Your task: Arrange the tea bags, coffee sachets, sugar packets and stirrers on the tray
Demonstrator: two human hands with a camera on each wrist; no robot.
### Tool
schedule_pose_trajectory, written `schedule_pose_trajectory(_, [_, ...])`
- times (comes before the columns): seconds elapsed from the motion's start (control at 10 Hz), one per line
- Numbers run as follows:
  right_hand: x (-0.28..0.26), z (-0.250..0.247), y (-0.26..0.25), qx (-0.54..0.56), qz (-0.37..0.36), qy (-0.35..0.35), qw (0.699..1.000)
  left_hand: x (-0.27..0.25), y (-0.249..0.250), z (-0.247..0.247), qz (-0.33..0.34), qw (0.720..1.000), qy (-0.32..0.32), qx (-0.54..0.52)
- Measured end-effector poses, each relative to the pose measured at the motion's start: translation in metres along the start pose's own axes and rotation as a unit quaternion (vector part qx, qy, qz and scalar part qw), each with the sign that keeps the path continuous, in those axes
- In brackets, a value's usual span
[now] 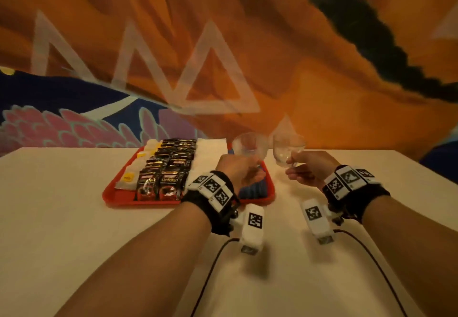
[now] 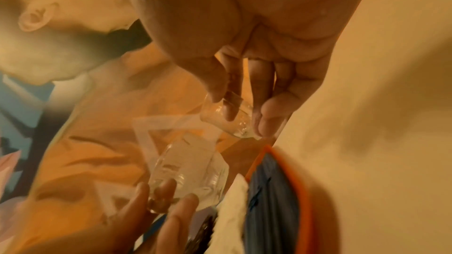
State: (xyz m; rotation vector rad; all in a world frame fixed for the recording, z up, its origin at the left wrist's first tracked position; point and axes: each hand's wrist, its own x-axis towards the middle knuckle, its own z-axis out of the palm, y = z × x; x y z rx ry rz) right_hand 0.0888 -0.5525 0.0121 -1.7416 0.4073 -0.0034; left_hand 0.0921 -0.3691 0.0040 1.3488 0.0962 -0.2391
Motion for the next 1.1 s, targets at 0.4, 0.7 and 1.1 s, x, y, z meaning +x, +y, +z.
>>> schedule_pose_trajectory(0.4, [0.048, -0.072, 0.043, 0.007, 0.057, 0.054, 0.997, 0.051, -0.049, 0.1, -0.079, 0.996, -0.005, 0.045])
schedule_pose_trajectory(0.7, [0.061, -0.071, 0.046, -0.015, 0.066, 0.044, 0.997, 0.066, -0.053, 0.105, -0.076, 0.994, 0.036, 0.064])
schedule_pose_trajectory(1.1, [0.062, -0.075, 0.054, -0.018, 0.045, 0.046, 0.998, 0.072, -0.058, 0.102, -0.056, 0.992, 0.062, 0.091])
